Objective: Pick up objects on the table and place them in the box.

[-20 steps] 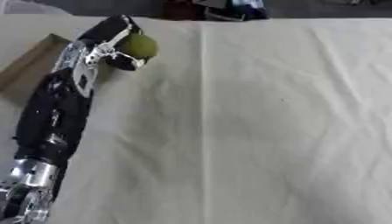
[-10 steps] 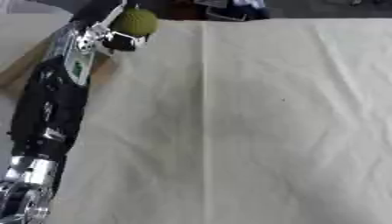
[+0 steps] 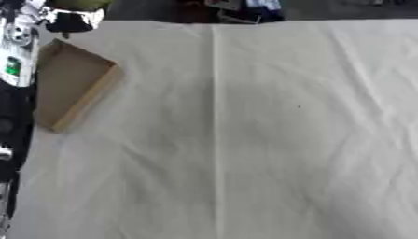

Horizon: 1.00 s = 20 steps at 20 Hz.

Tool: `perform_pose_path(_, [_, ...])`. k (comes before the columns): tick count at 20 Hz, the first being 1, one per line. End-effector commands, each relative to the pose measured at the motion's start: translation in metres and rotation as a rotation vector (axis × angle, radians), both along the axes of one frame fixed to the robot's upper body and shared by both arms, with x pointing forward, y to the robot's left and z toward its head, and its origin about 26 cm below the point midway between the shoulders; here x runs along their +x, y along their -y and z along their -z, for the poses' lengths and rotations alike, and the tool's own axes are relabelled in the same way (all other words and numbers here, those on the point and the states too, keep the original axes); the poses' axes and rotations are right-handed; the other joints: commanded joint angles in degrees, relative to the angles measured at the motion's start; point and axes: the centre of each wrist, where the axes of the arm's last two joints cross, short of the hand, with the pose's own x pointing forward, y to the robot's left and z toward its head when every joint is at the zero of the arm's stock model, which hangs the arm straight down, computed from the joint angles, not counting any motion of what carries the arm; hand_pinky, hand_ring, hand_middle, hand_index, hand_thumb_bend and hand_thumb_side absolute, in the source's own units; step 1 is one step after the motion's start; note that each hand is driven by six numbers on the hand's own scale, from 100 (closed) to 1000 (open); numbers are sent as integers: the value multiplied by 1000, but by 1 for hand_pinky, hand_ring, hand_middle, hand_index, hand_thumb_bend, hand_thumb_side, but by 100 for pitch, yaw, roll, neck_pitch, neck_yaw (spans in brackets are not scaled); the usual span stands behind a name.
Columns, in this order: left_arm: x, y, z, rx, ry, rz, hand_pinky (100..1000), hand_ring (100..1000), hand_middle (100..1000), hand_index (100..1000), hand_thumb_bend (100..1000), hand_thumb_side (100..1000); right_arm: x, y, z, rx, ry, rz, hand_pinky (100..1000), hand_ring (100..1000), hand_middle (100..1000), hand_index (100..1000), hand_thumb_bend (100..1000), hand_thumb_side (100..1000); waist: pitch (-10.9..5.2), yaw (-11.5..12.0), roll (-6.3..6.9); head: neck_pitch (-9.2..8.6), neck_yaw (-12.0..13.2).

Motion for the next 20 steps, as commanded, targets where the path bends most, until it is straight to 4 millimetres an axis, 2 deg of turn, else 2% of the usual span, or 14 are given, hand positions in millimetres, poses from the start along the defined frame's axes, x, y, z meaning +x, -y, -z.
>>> perform_pose_path(1, [-21,-34,-22,13,82,-44,100,299,335,437,146,100,-7,4,-12,-25,44,25,729,726,611,739,100,449,-150,24,14,18,-75])
perform_pose_path(8, [-47,-94,7,18,69,-129,100,301,338,442,138,100,-8,6,-14,-26,50,41,728,725,610,738,100,448,-128,51,21,10,-151])
perform_pose_path(12, [-58,-124,33,0,41,-155,100,300,339,442,105,100,-8,7,-14,-24,51,45,728,726,611,738,100,449,-110,67,18,9,-180])
perform_pose_path(20, [-69,-154,73,-18,3,-181,127,306,351,455,100,100,-8,8,-14,-20,52,50,728,726,611,738,100,450,-86,49,-20,39,-231])
